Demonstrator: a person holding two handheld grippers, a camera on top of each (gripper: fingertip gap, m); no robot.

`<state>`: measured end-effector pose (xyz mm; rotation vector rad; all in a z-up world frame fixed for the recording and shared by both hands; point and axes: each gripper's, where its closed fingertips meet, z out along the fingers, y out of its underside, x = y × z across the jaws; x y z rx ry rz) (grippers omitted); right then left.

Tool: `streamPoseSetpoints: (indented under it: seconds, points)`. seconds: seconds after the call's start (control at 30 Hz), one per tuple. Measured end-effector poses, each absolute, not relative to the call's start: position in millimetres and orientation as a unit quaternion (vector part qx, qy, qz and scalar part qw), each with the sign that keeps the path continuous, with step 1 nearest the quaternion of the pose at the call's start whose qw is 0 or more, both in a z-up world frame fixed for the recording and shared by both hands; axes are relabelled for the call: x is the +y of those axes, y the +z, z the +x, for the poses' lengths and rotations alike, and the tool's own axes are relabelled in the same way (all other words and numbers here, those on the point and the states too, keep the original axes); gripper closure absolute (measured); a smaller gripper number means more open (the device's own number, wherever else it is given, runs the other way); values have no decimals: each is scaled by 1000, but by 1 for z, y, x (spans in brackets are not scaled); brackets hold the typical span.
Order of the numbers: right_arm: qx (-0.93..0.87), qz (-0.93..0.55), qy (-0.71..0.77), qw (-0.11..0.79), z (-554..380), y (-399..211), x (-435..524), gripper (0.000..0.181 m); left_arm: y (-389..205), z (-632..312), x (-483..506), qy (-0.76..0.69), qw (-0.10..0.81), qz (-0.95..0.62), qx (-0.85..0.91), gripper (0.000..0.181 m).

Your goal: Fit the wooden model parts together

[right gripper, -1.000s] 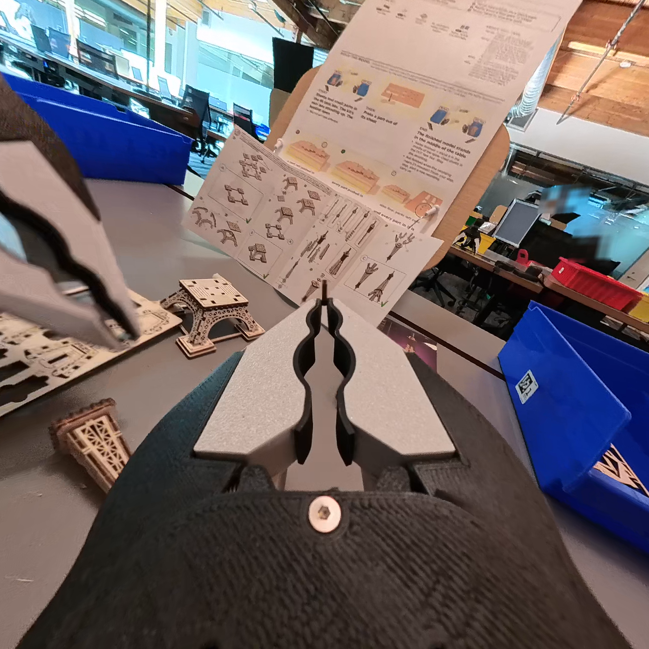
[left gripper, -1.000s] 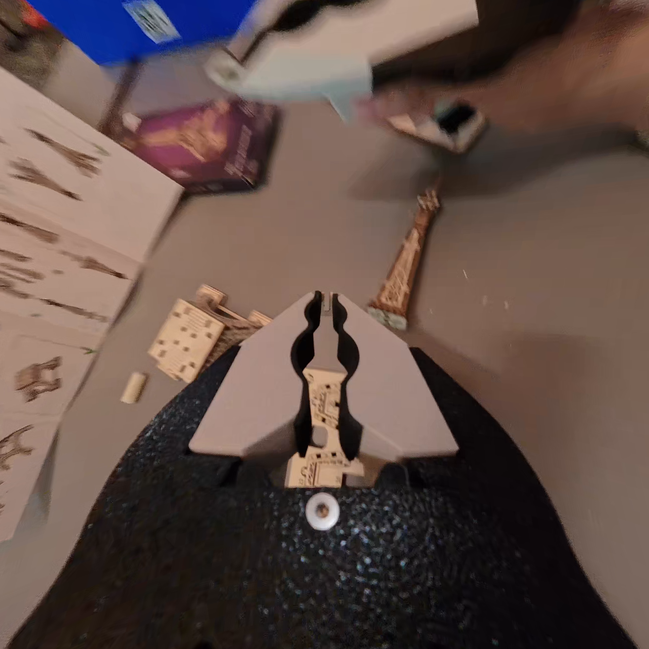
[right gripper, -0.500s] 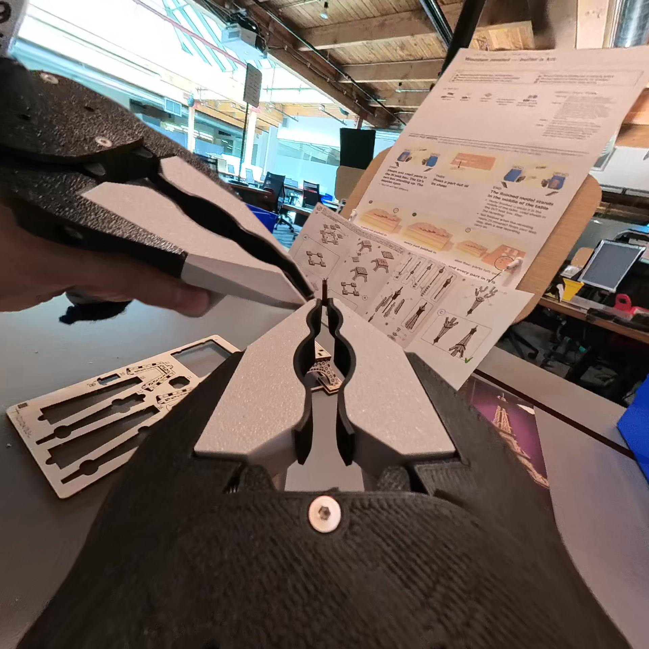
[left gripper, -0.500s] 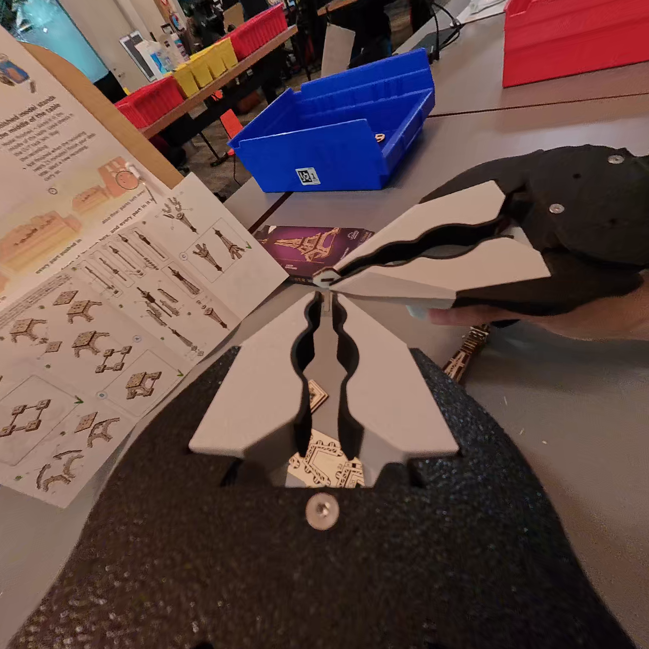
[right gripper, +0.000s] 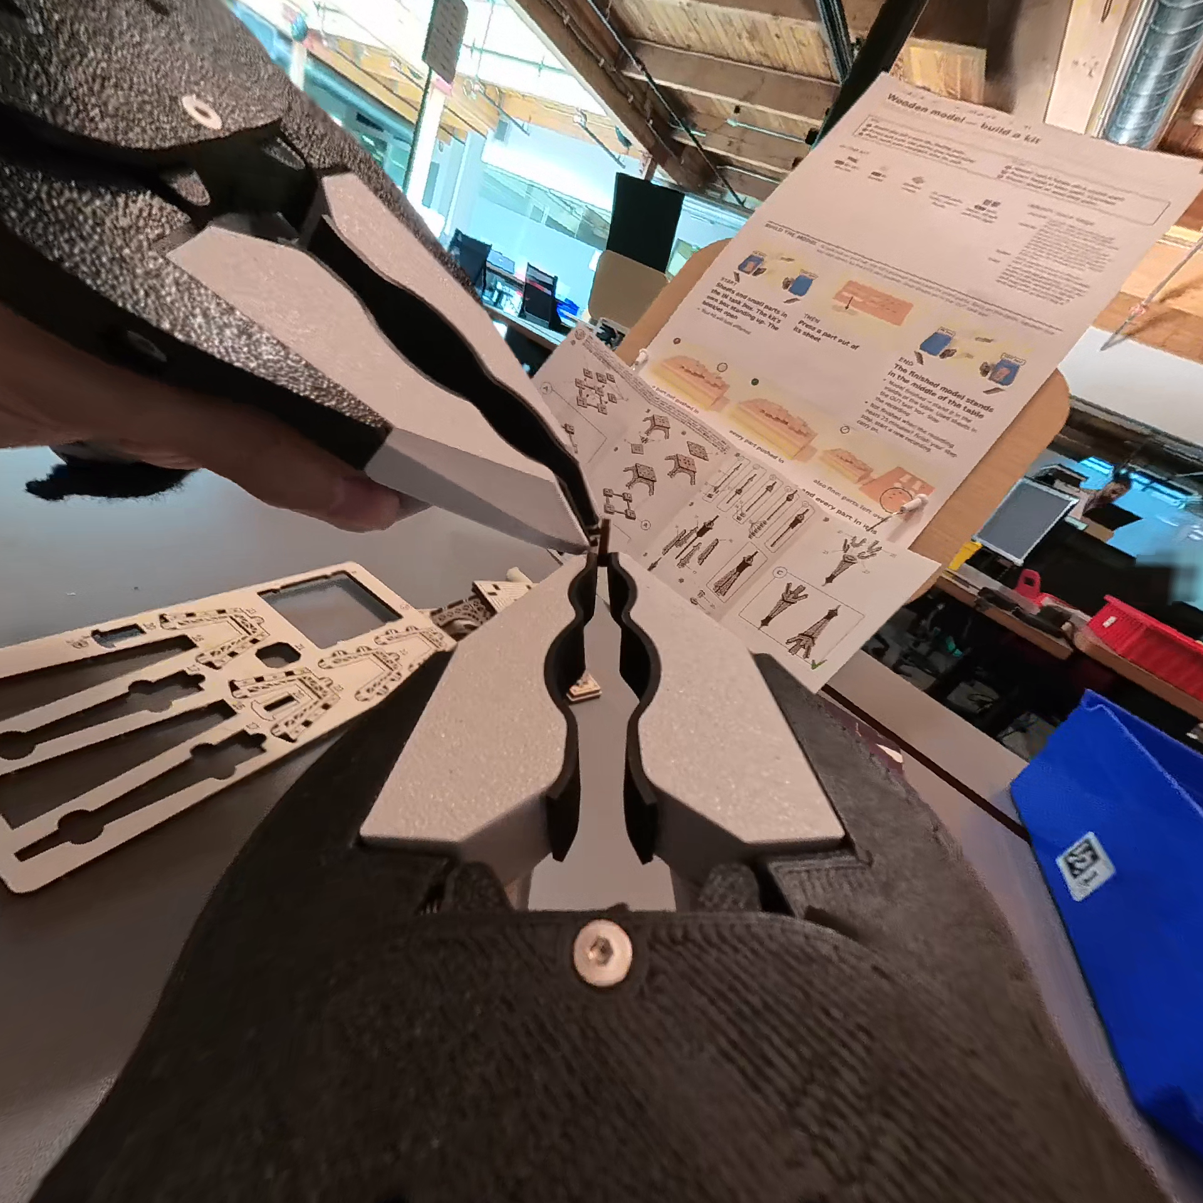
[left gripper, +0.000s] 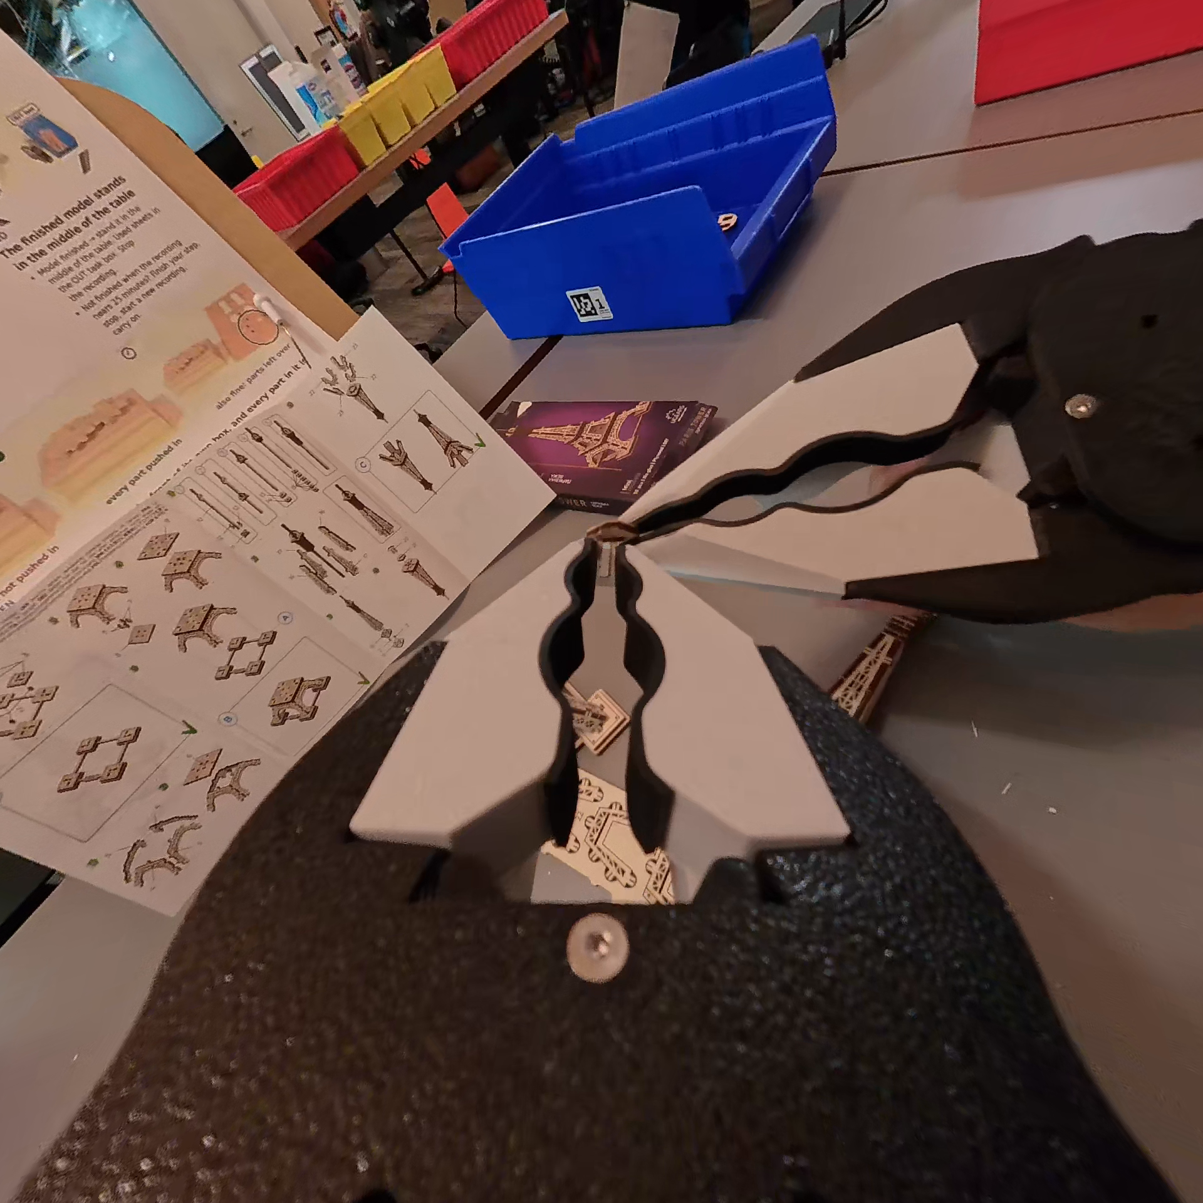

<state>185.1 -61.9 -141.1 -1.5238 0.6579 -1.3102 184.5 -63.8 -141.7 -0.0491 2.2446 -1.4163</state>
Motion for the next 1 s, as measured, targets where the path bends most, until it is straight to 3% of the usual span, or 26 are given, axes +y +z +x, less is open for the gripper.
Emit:
streamPoseSetpoints:
  seconds: [0.47, 0.67, 0.87, 1.0]
  points:
    - [187, -683, -577, 406, 183, -154, -38, 181, -145, 184, -61, -513, 221, -12, 829, 178]
    - [190, -672, -585, 412, 183, -149, -44, 181, -144, 189, -55, -531, 186, -27, 827, 178]
    - [213, -739, -514, 380, 186, -175, -73, 180, -157, 200, -40, -501, 169, -16, 848, 178]
    - [253, -777, -386, 428, 191, -184, -70, 163, -179, 210, -22, -467, 158, -1, 870, 178]
